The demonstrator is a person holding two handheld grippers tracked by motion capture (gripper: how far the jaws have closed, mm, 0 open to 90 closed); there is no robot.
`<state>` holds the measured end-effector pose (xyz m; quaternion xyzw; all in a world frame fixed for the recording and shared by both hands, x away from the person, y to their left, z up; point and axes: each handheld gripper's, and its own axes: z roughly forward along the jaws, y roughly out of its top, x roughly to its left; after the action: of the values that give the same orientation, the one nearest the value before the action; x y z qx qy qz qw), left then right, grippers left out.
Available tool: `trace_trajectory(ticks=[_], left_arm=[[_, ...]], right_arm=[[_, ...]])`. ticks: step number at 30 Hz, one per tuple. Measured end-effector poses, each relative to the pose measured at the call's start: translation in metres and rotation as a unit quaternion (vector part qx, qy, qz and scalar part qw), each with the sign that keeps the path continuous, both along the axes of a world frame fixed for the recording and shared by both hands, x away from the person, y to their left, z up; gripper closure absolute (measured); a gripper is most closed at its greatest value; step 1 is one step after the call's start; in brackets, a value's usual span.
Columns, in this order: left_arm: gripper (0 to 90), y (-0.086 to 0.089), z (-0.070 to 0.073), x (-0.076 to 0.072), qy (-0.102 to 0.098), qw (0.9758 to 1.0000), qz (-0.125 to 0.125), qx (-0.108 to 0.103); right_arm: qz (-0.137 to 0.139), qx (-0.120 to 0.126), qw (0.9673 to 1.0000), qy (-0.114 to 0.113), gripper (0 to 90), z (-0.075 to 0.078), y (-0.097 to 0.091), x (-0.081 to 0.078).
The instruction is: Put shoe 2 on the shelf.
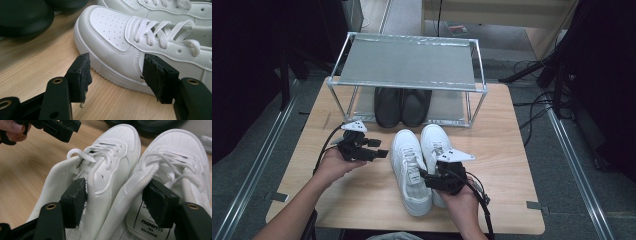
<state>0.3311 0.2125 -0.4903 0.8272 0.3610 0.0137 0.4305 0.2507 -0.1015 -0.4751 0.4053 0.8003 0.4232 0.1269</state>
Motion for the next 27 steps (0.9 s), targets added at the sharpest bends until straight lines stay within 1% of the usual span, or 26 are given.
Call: trace_trajectory(ticks=[2, 3, 6, 9, 11, 12, 13, 16, 17, 19, 22, 24, 25, 27], left_arm=[[39.6, 0.0, 0.0, 0.0, 0.0, 1.0, 0.0, 0.001], [39.6, 0.0, 0.0, 0.0, 0.001, 1.0, -0.001, 0.0], [39.7, -0.001, 0.0, 0.0, 0.001, 1.0, -0.001, 0.0], [39.7, -0.001, -0.001, 0.0, 0.001, 1.0, -0.001, 0.001], [39.7, -0.001, -0.001, 0.0, 0.001, 1.0, 0.001, 0.001], [39.7, 0.0, 0.0, 0.001, 0.001, 1.0, 0.001, 0.002], [39.7, 0.0, 0.0, 0.001, -0.001, 1.0, 0.001, 0.004], [39.7, 0.001, 0.001, 0.001, -0.003, 1.0, 0.005, 0.0], [39.7, 0.002, 0.001, 0.001, -0.004, 1.0, 0.006, -0.001], [39.8, 0.003, 0.001, 0.002, -0.004, 1.0, 0.005, -0.002], [39.9, 0.005, 0.002, 0.002, -0.006, 0.9999, 0.01, -0.002], [40.1, 0.008, 0.002, 0.003, -0.007, 0.9999, 0.012, -0.002], [40.1, 0.009, 0.002, 0.003, -0.007, 0.9998, 0.019, -0.006], [40.1, 0.012, 0.003, 0.004, -0.011, 0.9997, 0.02, -0.007]], right_arm=[[-0.001, -0.01, 0.9999, -0.006, 38.9, -0.001, 0.002, -0.001], [0.002, -0.02, 0.9998, -0.009, 39.7, -0.001, 0.003, -0.001], [0.005, -0.024, 0.9996, -0.011, 43.5, -0.002, 0.005, 0.0], [0.011, -0.04, 0.999, -0.017, 44.6, -0.002, 0.008, 0.0], [0.018, -0.055, 0.9982, -0.013, 46.7, -0.002, 0.01, 0.002], [0.019, -0.058, 0.9981, -0.012, 49.1, -0.002, 0.011, 0.002], [0.02, -0.057, 0.9981, -0.006, 51.4, -0.002, 0.011, 0.003], [0.017, -0.043, 0.9989, 0.008, 62.4, -0.001, 0.008, 0.005], [0.014, -0.03, 0.9993, 0.019, 67.0, -0.001, 0.005, 0.006], [0.015, -0.019, 0.9995, 0.022, 69.9, -0.001, 0.001, 0.007], [0.013, -0.004, 0.9991, 0.041, 72.3, 0.0, -0.001, 0.009], [0.013, -0.002, 0.9991, 0.041, 73.2, 0.0, -0.003, 0.01], [0.012, -0.002, 0.9991, 0.041, 73.5, 0.0, -0.003, 0.01], [0.01, -0.003, 0.9992, 0.04, 74.1, 0.001, -0.004, 0.009]])
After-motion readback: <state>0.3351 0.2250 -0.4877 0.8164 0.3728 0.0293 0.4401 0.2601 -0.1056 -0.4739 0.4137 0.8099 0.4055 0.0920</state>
